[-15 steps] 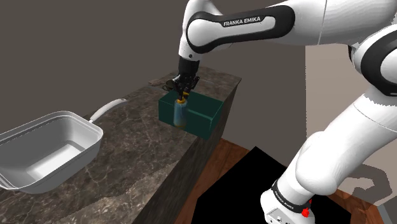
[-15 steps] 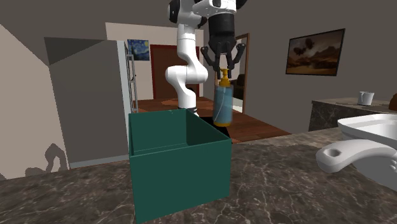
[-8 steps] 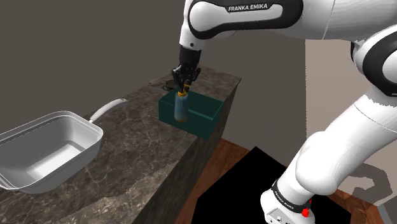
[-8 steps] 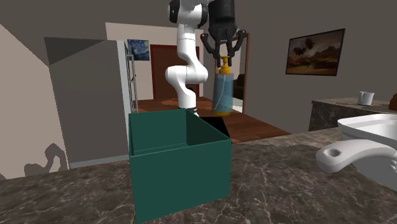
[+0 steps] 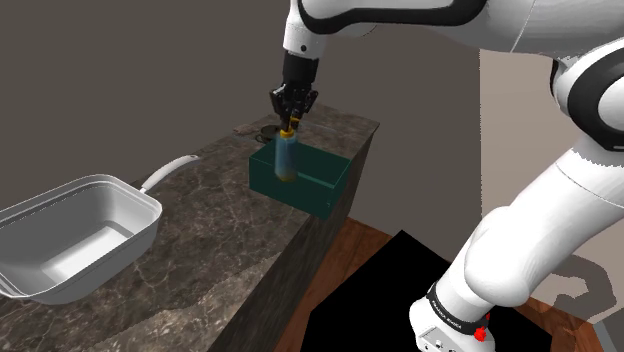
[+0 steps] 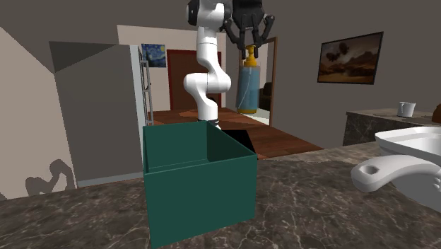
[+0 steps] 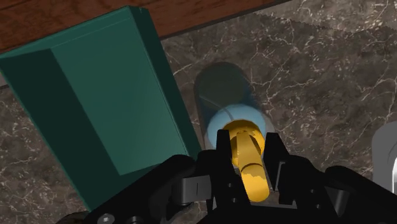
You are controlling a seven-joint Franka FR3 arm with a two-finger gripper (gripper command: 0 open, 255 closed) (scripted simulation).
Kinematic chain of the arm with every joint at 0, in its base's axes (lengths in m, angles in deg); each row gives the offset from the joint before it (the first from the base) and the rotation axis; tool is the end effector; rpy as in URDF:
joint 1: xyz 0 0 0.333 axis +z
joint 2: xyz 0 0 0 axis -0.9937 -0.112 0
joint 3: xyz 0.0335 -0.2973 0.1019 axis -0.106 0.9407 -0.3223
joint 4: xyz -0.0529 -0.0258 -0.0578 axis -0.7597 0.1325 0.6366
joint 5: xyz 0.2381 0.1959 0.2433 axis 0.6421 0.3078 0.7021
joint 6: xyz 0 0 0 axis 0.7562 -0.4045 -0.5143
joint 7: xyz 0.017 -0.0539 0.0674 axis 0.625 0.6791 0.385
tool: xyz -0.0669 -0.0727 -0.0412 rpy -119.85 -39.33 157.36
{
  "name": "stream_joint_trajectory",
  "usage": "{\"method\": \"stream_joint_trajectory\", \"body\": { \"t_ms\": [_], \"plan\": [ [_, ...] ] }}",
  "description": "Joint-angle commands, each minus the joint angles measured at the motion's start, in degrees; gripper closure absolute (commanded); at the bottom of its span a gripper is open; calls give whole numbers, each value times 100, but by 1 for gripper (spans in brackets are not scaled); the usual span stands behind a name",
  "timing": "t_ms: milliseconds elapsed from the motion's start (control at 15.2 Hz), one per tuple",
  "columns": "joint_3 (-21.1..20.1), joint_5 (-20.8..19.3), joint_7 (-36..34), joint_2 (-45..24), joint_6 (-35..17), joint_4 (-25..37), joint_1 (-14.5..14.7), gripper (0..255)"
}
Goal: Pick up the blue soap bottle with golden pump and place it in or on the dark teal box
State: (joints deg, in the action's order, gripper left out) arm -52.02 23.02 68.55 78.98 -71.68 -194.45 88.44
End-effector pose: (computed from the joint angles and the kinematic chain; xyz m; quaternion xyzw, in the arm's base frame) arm 0.5035 0.1463 0.5897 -0.9988 -0.0154 -0.0158 0.0440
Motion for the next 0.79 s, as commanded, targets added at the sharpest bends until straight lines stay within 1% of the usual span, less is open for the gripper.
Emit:
{"method": "stream_joint_trajectory", "body": {
  "t_ms": [0,198,462,726],
  "plan": [
    [2,-4,-12,-9,164,171,-2,255],
    [4,-14,-33,-48,394,441,-4,255],
    [260,-69,392,-390,781,1127,-215,255],
    [491,-105,800,-846,1217,1981,-428,255]
  ]
}}
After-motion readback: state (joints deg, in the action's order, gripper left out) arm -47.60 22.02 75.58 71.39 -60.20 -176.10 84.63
